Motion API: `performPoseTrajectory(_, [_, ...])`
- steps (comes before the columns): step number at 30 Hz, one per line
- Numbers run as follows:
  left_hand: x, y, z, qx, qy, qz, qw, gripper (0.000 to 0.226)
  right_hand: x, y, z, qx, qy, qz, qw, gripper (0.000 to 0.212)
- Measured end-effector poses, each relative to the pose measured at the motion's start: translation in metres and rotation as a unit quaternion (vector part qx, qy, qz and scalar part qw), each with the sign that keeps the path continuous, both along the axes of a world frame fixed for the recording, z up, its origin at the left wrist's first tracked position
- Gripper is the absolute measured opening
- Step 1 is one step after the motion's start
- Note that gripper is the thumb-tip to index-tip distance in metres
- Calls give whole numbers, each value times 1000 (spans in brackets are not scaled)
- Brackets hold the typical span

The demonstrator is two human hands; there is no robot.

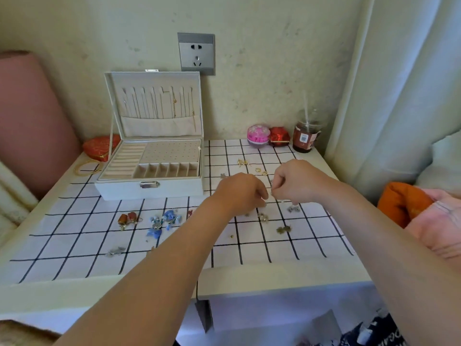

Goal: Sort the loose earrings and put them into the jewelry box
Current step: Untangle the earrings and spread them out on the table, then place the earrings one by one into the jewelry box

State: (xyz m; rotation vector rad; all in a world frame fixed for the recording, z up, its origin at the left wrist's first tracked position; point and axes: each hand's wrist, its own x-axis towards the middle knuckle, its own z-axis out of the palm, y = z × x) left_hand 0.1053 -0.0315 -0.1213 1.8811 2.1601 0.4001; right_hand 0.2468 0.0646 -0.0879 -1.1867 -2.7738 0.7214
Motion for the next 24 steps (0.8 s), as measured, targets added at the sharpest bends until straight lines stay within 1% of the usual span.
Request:
performPoseTrajectory(4, [7, 10, -4, -13, 28, 5, 999, 11, 7, 7, -4, -2, 24, 11, 1000, 9])
performPoseTrajectory(8, [5, 13, -7, -19, 15, 14, 1000, 8, 7, 9, -5, -44, 34, 27, 998, 9])
performPoseTrajectory(10, [2, 13, -5, -2, -4, 20, 1000, 7, 6, 10, -3, -46, 37, 37, 998, 16])
performPoseTrajectory(13, [-6, 10, 3, 55, -67, 46, 995, 9, 3, 9, 2, -51, 64, 31, 996, 20])
performPoseTrajectory(15, [-12, 4, 9, 84, -127, 71, 986, 9, -1, 6, 5, -39, 85, 29, 995, 20])
performPoseTrajectory(18, [-19, -10, 14, 108, -223, 93, 964, 8, -7, -1, 11, -25, 98, 26, 995, 14])
performPoseTrajectory(21, [-26, -22, 18, 135, -285, 103, 943, 4, -16, -11, 17, -26, 109, 35, 993, 9])
performPoseTrajectory(24, [-34, -38, 27, 160, -331, 109, 924, 6, -27, -24, 25, -50, 148, 51, 986, 3])
